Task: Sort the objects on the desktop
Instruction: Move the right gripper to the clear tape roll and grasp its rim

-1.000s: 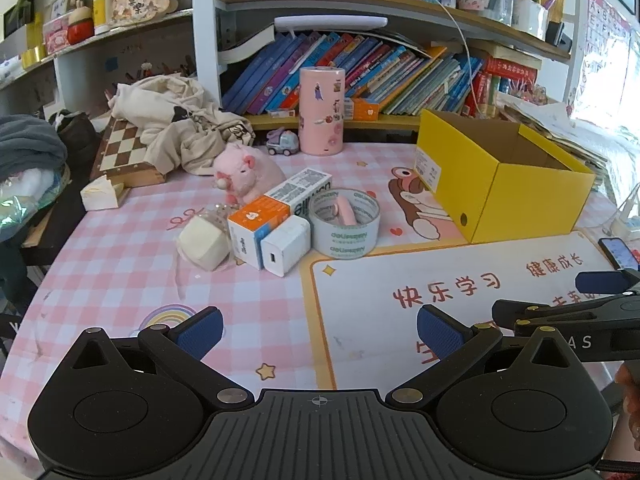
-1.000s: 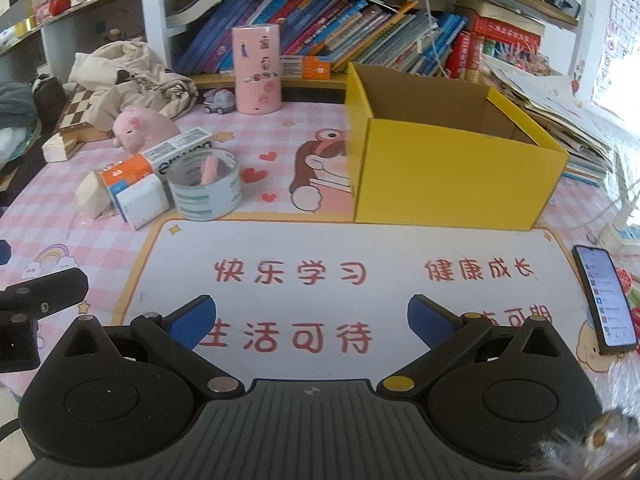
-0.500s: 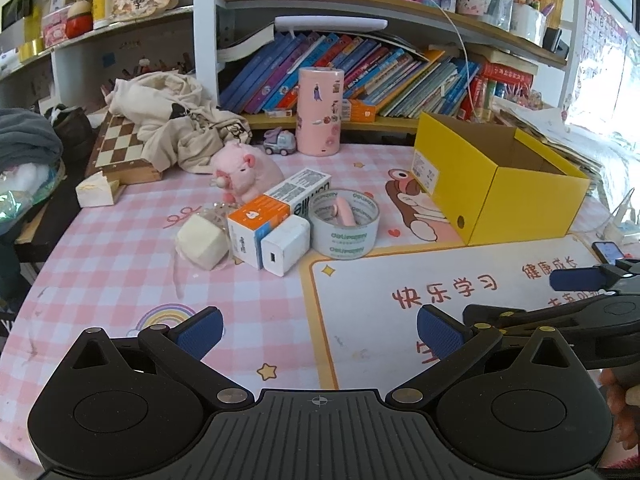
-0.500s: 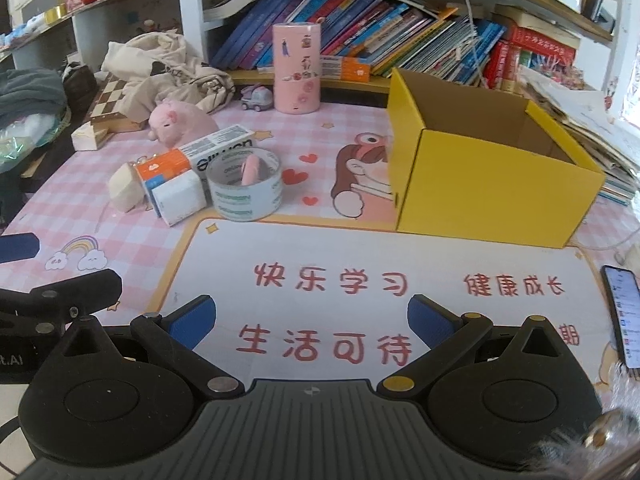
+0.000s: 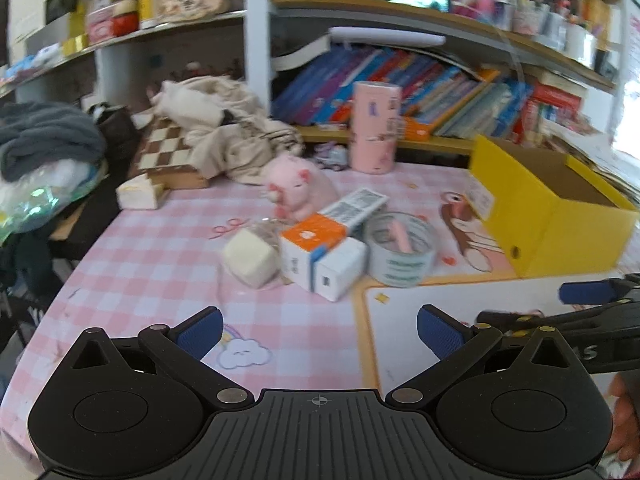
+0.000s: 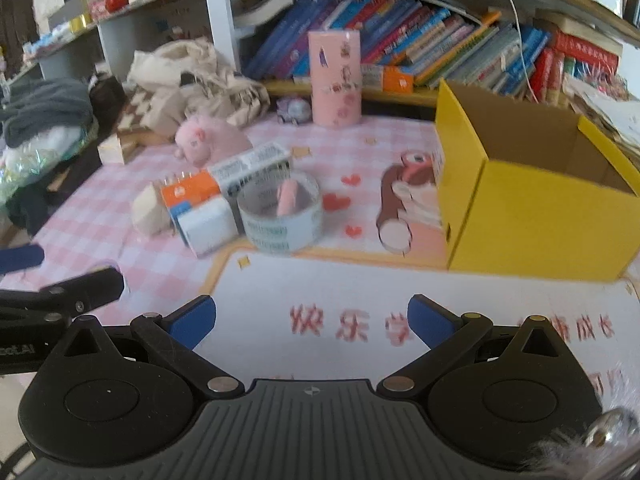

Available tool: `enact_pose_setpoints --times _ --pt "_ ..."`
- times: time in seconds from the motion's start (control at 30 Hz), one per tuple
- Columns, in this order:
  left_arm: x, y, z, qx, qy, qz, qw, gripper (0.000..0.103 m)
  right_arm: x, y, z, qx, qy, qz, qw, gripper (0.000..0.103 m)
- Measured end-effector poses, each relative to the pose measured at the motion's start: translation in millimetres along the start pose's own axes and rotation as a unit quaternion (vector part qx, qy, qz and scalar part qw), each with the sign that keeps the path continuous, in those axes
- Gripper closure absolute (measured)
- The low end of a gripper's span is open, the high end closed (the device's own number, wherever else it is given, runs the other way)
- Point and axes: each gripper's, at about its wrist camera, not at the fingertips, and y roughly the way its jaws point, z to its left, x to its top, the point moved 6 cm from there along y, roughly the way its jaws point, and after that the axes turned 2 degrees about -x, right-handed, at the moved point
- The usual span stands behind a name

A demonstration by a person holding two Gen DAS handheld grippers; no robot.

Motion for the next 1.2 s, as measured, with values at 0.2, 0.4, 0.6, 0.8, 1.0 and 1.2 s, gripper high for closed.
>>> enact_pose_setpoints --times 0.2,0.4,0.6,0.8,1.0,1.2 --pt "0 15 10 0.001 -0.021 0.012 0.9997 0.0 10 20 5 0.013 -0.017 0.011 1.0 0.0" --pt "0 33 19 0.007 -0.044 0.032 0.9985 0.0 22 43 6 0.04 -0.012 0.025 0.999 0.001" --pt "-1 49 22 0.019 -0.046 0.048 0.9976 0.0 43 74 7 0.04 -0.029 0.031 0.998 0.002" --pt "0 62 24 0.032 -0.045 0.058 0.9968 0.0 54 113 18 0.036 -0.087 0.052 0.994 0.006" --pt "-1 68 23 0.038 -0.046 0.063 0.9962 0.0 64 141 28 0.043 -0.125 0.057 0.99 0.014" --pt "3 72 9 0.028 -0.02 0.056 0.9978 0.0 72 148 31 0.058 -0.138 0.047 0.988 0.02"
